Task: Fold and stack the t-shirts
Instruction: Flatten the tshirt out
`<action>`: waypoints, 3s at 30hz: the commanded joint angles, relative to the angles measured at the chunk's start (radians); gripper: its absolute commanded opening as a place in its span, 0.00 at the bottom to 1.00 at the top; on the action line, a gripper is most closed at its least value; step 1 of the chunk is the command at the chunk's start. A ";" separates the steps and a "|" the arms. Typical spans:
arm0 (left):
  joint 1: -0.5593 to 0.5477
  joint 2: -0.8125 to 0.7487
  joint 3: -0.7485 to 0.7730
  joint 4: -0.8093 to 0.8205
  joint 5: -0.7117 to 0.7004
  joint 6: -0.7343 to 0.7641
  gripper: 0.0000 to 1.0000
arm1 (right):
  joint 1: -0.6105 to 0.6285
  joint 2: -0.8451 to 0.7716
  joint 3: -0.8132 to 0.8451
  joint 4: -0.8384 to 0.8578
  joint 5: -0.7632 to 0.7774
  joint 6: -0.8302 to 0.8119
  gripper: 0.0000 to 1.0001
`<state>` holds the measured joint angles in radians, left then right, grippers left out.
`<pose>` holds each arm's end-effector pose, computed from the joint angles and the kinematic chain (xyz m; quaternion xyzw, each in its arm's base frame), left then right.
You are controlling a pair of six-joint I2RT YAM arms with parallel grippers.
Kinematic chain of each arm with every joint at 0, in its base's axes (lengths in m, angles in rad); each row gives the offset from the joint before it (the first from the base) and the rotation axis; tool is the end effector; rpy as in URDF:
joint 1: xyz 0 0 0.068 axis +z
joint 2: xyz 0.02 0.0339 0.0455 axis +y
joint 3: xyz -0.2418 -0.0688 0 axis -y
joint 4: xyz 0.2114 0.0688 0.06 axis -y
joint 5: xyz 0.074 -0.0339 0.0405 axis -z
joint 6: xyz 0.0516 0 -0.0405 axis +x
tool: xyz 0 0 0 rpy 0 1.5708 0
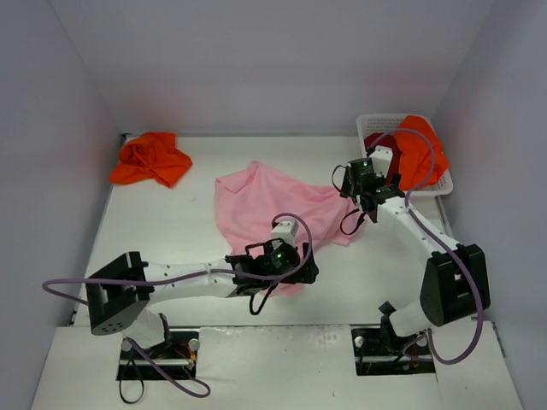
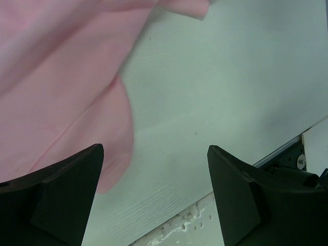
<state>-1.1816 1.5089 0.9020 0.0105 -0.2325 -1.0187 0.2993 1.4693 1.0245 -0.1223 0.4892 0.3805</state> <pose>0.1308 -0.2876 0.2138 0.0173 0.8792 -0.3680 0.3022 0.3062 0.0691 0.2530 0.1509 0.8452 -0.0446 0.5108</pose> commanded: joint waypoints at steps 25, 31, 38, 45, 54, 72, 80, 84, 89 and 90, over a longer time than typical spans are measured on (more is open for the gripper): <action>-0.038 0.045 -0.196 0.230 0.119 -0.228 0.77 | -0.022 -0.181 -0.053 0.042 -0.024 -0.019 0.96; -0.039 -0.079 -0.305 0.192 0.102 -0.267 0.77 | -0.022 -0.190 -0.063 0.044 -0.029 -0.009 0.96; -0.090 -0.272 -0.413 0.022 0.047 -0.343 0.77 | -0.022 -0.165 -0.038 0.046 -0.037 -0.015 0.96; -0.193 -0.464 -0.480 -0.216 -0.019 -0.480 0.77 | -0.020 -0.147 -0.020 0.050 -0.060 -0.019 0.96; -0.216 -0.713 -0.502 -0.420 -0.113 -0.511 0.77 | 0.087 -0.217 -0.155 0.073 -0.100 0.032 0.96; -0.101 -0.268 -0.241 -0.113 -0.031 -0.239 0.77 | 0.146 -0.276 -0.343 0.113 -0.219 0.175 0.96; -0.075 -0.240 -0.164 -0.109 -0.016 -0.196 0.77 | 0.147 -0.247 -0.412 0.197 -0.239 0.218 0.94; -0.040 -0.242 -0.160 -0.106 -0.001 -0.178 0.77 | 0.147 -0.241 -0.415 0.185 -0.213 0.209 0.91; 0.031 -0.240 -0.186 -0.072 0.060 -0.166 0.77 | 0.149 -0.242 -0.406 0.156 -0.187 0.210 0.87; 0.040 -0.240 -0.195 -0.046 0.070 -0.167 0.77 | 0.147 -0.239 -0.405 0.150 -0.184 0.212 0.87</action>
<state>-1.1713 1.2812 0.7025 -0.1184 -0.2005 -1.2064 0.4404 1.2282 0.6037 0.0158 0.2577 0.5766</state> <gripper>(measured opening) 0.770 0.875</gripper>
